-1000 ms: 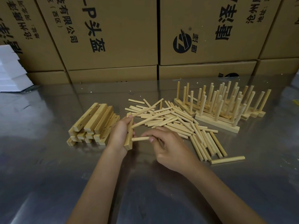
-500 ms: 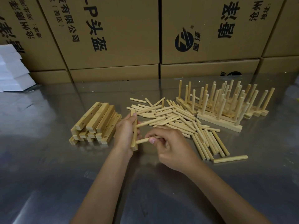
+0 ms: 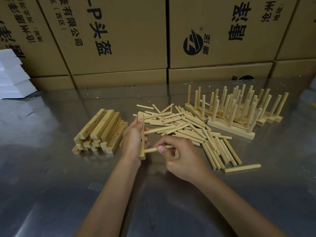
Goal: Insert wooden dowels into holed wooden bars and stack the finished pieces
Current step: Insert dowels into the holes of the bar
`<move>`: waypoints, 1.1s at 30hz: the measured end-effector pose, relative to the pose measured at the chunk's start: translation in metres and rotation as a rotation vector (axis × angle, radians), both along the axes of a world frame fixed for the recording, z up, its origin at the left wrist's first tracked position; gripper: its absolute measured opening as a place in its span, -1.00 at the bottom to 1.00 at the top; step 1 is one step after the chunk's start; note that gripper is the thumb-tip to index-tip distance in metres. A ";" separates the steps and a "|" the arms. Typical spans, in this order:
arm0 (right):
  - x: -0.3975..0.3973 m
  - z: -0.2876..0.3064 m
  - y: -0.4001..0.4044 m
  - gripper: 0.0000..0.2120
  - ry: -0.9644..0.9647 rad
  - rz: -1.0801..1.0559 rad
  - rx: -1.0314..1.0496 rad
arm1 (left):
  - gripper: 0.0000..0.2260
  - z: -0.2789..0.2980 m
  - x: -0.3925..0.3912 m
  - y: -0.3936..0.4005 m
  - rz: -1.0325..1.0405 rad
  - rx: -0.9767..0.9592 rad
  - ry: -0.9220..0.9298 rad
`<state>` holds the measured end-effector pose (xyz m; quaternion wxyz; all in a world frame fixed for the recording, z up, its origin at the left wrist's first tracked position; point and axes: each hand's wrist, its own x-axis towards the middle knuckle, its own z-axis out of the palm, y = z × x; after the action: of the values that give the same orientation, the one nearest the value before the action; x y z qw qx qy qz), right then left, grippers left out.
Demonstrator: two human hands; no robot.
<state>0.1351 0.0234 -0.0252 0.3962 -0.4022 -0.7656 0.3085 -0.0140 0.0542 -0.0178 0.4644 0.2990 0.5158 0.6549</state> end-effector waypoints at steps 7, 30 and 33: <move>0.019 0.017 0.015 -0.59 0.062 -0.124 -0.219 | -0.75 0.002 0.003 0.000 0.116 0.085 0.016; 0.121 0.015 0.055 -0.68 0.020 -0.601 -0.238 | -0.65 -0.010 0.031 -0.004 -0.144 0.124 0.531; 0.148 0.008 0.060 -0.62 -0.161 -0.800 -0.283 | -0.67 -0.012 0.032 -0.004 -0.129 0.137 0.661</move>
<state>0.2830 0.0832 -0.0172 0.3646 -0.7405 -0.5279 0.2004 0.0184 0.0504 -0.0301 0.2912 0.5574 0.5736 0.5249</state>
